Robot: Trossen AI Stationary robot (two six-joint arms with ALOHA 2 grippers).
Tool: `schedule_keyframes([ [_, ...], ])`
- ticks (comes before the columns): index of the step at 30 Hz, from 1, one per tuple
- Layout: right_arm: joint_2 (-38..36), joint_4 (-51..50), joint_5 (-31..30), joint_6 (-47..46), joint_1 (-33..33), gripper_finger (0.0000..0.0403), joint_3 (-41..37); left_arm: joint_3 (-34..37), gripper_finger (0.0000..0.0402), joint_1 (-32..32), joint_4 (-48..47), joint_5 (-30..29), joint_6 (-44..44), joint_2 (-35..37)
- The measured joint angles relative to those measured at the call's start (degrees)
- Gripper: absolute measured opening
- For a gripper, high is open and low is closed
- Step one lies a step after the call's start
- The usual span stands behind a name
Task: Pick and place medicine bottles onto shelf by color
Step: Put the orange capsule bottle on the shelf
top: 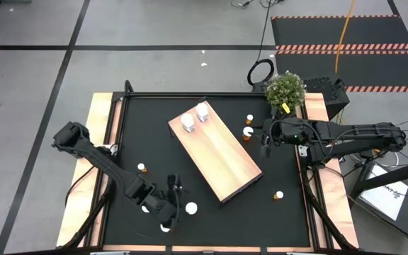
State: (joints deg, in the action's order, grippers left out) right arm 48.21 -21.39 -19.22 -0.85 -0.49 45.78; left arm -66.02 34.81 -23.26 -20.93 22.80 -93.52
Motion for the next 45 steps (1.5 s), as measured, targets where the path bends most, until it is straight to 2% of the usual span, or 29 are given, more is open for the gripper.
schedule_keyframes([
  [8, 0.0, -0.9, 0.0, 0.0, 0.0, 0.0105, 0.0, 0.0, 0.0365, -0.8, 4.1, 2.5, 0.9, -3.9],
  [18, 0.0, -1.3, 0.0, -1.5, 0.0, 0.0105, 0.0, -0.1, 0.0365, -0.7, 4.0, 3.4, 0.8, -6.8],
  [27, 0.0, -1.6, 0.0, -1.5, 0.0, 0.0105, 0.0, -0.1, 0.0364, -0.7, 4.2, 1.1, 0.4, -10.5],
  [30, 0.0, -1.6, 0.1, -1.3, 0.0, 0.0105, 0.0, -0.1, 0.035, -0.7, 4.0, 0.7, 0.2, -10.5],
  [37, 0.0, -1.6, 0.1, -1.1, 0.0, 0.0105, 0.0, -0.1, 0.028, -0.4, 3.7, 3.3, -0.9, -11.7],
  [45, 0.0, -1.6, 0.1, -1.1, 0.0, 0.0105, 0.0, -0.1, 0.0255, -0.4, 4.1, 2.8, -1.6, -11.9],
])
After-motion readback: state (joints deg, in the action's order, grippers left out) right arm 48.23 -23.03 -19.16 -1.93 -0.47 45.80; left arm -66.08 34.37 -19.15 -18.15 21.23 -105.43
